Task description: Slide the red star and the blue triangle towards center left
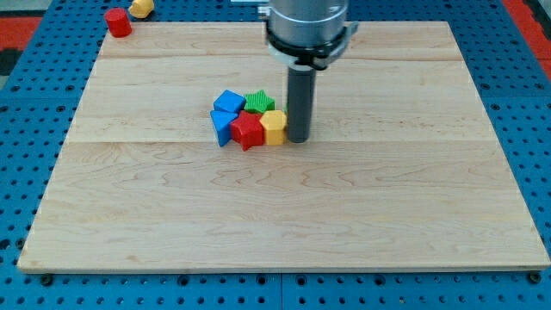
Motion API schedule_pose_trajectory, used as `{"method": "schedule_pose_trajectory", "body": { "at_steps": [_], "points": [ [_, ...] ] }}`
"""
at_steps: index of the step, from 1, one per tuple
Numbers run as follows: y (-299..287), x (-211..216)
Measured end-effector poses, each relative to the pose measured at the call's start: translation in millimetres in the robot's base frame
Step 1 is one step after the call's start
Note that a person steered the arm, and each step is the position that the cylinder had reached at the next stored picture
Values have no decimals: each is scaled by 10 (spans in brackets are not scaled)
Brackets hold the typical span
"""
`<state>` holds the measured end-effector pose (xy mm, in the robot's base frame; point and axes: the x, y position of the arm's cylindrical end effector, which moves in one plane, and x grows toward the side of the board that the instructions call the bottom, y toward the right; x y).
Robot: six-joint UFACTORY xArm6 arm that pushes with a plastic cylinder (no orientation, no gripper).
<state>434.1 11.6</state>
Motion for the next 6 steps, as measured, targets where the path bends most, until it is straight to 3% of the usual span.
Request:
{"method": "schedule_pose_trajectory", "body": {
  "at_steps": [1,2,4,5,6],
  "points": [
    [-110,-322],
    [295,-423],
    [588,-1012],
    [579,-236],
    [-38,-85]
  ]
}}
